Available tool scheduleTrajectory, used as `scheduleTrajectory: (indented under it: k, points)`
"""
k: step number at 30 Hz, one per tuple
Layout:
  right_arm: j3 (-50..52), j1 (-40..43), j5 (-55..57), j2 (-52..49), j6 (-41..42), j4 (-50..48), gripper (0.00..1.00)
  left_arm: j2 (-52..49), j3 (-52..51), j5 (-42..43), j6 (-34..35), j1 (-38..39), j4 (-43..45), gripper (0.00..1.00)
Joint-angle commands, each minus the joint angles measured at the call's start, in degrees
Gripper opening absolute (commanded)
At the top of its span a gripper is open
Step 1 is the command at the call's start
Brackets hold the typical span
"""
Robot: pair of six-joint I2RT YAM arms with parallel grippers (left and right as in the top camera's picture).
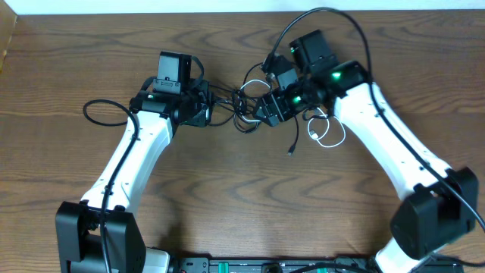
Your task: Untangle cables
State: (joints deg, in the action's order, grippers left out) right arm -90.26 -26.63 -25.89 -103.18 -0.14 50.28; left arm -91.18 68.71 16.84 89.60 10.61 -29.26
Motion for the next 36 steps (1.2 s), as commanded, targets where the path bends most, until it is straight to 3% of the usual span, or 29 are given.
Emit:
scheduleTrajectory:
  k: [1,6,13,22,25,28,30,33,36]
  points:
    - [-0.5,-1.4,5.5,-3.0,2.2,-0.2,0.76,0.2,-0.4,3.5,2.7,-0.2,-0.6,0.08]
    - [-0.5,-2.7,7.5,-6.7,-2.0,-1.2,0.70,0.2,-0.4,4.5,2.7,-0.2,-8.6,0.08]
    - [-0.2,-5.4,7.6,-10.7,-20.0,2.6,0.61,0.2,-0.4,3.2,2.7,-0.3,-12.3,0.08]
    - [0.5,-6.2,7.5,-16.4,-22.7,0.1,0.51,0.2,-0.4,3.2,2.7,-0.3,-13.0,0.08]
    - [0.5,-6.2,7.0,-17.5,-22.6,0.1,0.38,0.2,-0.4,2.4,2.7,-0.3,-13.2,0.08]
    - [0.4,-6.6,6.3,-17.4,-22.6,-0.2,0.02,0.2,-0.4,0.4,2.7,-0.2,-13.4,0.08]
    - [-0.2,-6.7,3.2,-17.0,-20.5,-0.3,0.01,0.2,-0.4,-0.7,2.6,-0.2,-13.7,0.08]
    - [-2.2,-6.1,-5.0,-15.1,-20.0,1.7,0.01,0.2,-0.4,-1.7,2.6,-0.2,-13.9,0.22]
    - [-4.7,-4.2,-14.0,-11.0,-20.0,4.6,0.01,0.2,-0.4,-5.0,-0.3,-0.2,-14.0,0.48]
